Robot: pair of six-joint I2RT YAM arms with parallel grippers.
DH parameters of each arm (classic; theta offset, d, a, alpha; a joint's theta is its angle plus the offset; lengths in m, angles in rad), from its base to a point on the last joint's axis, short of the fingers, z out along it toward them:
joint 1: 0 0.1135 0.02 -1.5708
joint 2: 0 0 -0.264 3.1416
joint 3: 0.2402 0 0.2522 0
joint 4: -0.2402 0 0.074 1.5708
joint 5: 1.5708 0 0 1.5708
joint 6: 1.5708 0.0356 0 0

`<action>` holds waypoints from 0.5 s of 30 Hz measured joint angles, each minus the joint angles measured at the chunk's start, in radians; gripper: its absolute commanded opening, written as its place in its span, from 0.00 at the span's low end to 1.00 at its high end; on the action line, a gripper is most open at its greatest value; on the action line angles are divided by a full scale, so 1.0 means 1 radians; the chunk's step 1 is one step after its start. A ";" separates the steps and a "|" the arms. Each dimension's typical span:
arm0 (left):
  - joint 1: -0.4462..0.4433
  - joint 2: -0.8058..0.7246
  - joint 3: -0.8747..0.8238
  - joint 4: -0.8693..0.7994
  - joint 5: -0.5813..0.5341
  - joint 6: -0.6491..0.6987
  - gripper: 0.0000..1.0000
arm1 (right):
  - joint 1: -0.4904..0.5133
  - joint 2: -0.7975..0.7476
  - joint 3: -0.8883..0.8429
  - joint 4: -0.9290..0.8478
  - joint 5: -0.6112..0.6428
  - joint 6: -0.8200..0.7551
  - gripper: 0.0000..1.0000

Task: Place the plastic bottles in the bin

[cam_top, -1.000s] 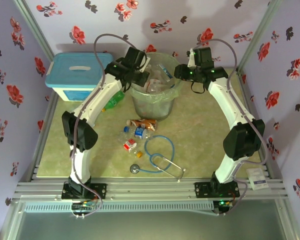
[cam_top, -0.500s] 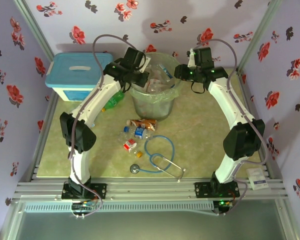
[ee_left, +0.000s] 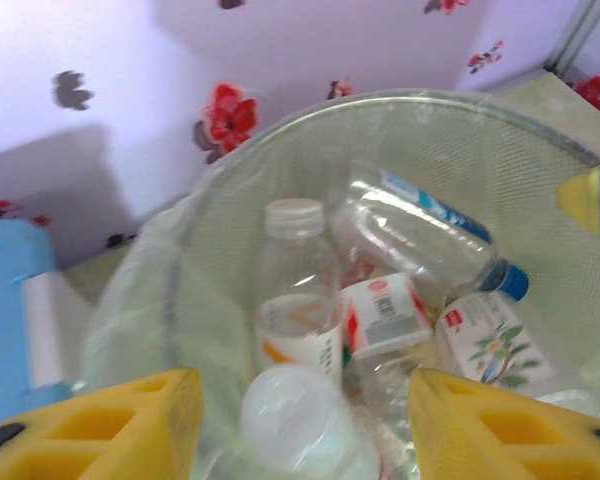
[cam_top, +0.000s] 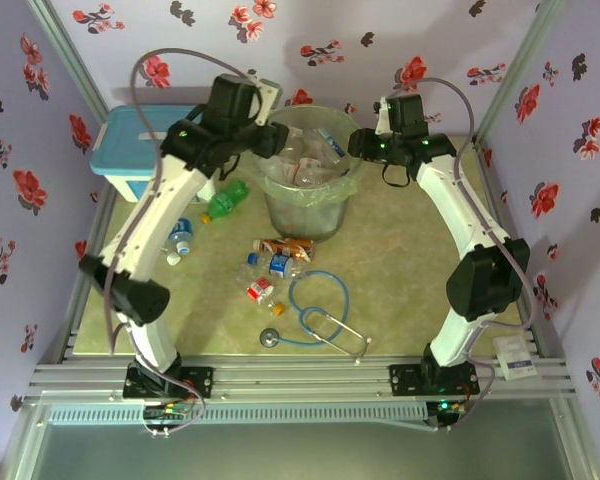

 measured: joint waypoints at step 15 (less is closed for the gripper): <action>0.615 -0.500 -1.011 0.195 -0.012 -0.333 0.80 | 0.000 0.000 0.000 0.000 -0.008 0.000 0.45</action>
